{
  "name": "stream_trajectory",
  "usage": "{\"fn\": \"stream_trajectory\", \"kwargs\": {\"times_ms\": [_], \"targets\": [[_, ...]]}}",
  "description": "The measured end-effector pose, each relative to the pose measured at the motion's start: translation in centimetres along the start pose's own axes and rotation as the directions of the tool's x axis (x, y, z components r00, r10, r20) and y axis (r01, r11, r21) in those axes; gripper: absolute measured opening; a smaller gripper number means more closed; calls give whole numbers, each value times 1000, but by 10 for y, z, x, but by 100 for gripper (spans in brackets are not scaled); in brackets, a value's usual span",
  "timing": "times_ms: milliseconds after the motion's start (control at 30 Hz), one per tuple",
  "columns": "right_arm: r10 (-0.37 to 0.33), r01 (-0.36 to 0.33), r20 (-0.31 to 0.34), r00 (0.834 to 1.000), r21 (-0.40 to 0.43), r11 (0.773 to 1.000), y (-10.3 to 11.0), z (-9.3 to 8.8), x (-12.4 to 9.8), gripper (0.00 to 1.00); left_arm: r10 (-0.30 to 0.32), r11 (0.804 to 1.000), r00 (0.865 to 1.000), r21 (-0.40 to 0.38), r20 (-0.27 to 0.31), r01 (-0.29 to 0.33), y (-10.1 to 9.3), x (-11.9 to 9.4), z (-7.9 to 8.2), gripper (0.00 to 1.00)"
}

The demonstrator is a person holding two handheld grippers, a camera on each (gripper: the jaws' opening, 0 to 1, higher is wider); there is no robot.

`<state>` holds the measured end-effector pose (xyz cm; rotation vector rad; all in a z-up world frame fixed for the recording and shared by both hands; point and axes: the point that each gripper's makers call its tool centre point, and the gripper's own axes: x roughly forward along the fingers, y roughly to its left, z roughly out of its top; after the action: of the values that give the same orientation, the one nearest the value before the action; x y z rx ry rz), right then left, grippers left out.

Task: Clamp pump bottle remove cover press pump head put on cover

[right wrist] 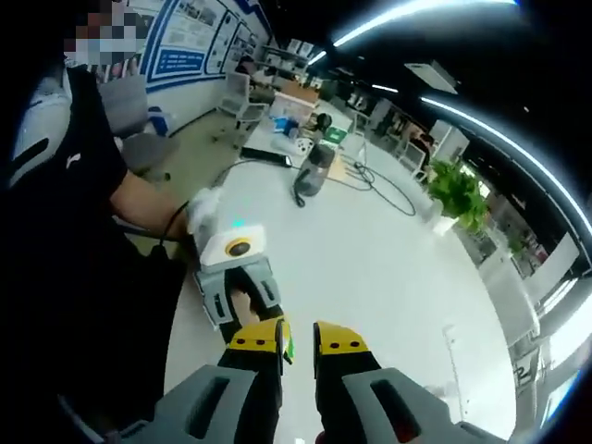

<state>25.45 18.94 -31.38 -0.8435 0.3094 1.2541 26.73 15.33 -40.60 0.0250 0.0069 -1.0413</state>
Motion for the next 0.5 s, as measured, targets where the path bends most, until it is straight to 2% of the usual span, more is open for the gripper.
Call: {"fn": "stream_trajectory", "kwargs": {"times_ms": [167,333,500], "targets": [[17,-17,-14,1000,-40,999,5,5,2,8,0,1000,1000,-3,-2,0,2,0,-1,15],[51,-58,-75,996,-91,994,7,0,5,8,0,1000,1000,-1,-4,0,2,-1,-1,15],[69,-79,-92,993,-116,990,6,10,6,7,5,1000,1000,0,-6,-5,4,-1,-1,15]]}}
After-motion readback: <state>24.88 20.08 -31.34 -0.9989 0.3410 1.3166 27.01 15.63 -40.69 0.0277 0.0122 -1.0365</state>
